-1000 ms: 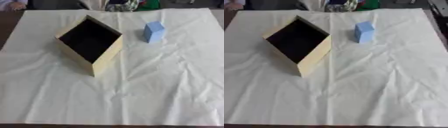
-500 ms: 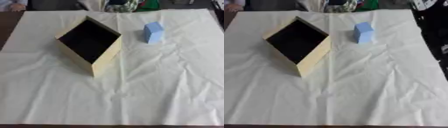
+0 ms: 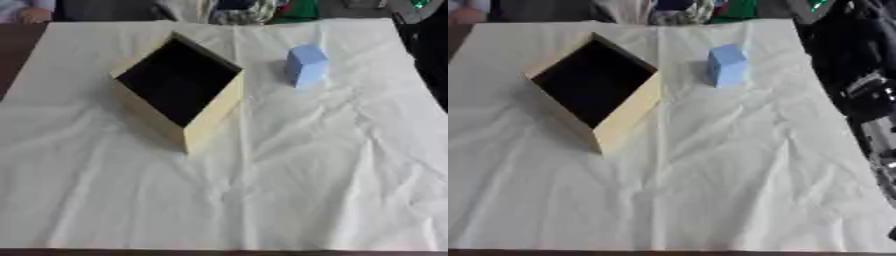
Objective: Pick up objects on the table and place them in the box.
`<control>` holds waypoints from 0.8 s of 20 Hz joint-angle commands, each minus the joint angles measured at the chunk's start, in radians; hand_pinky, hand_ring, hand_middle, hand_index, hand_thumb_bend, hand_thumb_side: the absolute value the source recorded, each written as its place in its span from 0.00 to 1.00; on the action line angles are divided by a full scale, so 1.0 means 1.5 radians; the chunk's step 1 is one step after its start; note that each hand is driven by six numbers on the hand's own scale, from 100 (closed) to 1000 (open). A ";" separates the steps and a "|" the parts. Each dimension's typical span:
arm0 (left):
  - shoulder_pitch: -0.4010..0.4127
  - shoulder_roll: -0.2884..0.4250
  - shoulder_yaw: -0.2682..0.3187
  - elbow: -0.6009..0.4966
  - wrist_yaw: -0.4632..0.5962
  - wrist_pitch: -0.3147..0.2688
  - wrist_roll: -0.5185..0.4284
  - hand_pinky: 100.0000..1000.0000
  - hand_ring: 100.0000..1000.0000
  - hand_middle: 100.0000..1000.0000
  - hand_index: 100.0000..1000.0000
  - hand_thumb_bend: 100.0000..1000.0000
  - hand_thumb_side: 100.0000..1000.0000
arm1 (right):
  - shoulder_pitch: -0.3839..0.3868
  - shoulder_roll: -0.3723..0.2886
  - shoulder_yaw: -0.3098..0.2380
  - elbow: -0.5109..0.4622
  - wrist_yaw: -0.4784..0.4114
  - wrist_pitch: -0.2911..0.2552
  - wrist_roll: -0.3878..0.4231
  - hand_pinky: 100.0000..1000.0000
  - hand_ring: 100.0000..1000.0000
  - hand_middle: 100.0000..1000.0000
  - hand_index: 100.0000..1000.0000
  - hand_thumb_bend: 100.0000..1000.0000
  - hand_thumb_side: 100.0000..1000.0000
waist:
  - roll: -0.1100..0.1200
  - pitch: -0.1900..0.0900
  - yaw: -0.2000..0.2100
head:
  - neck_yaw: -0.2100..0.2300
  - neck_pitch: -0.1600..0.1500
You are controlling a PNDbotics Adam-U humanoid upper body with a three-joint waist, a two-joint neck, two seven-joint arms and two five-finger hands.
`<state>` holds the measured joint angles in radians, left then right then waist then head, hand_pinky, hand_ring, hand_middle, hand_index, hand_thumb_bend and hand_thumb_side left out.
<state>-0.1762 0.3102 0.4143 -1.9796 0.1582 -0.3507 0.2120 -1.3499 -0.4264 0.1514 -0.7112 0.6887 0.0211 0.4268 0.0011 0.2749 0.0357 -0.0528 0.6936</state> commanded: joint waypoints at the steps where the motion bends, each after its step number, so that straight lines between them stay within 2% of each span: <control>1: -0.005 0.019 0.000 -0.014 0.003 0.000 -0.003 0.65 0.55 0.58 0.73 0.22 0.00 | -0.028 0.007 -0.009 0.045 0.037 -0.033 -0.003 0.91 0.93 0.93 1.00 0.00 0.30 | 0.000 -0.023 0.001 | -0.003 0.000; 7: -0.007 0.019 -0.001 -0.014 0.004 0.001 -0.004 0.65 0.55 0.58 0.73 0.22 0.00 | -0.032 0.017 -0.018 0.102 0.097 -0.094 0.024 0.93 0.95 0.95 0.99 0.00 0.41 | -0.001 -0.023 0.000 | -0.001 0.000; 16: -0.006 0.018 -0.001 -0.014 0.003 0.003 -0.007 0.65 0.55 0.58 0.72 0.22 0.01 | -0.022 0.011 -0.055 0.144 0.188 -0.185 0.112 0.96 0.97 0.97 1.00 0.00 0.49 | -0.001 -0.024 -0.002 | 0.003 0.000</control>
<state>-0.1773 0.3102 0.4110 -1.9796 0.1588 -0.3459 0.2056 -1.3628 -0.3886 0.0840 -0.4919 0.9458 -0.2360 0.5784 0.0011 0.2749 0.0324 -0.0506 0.6935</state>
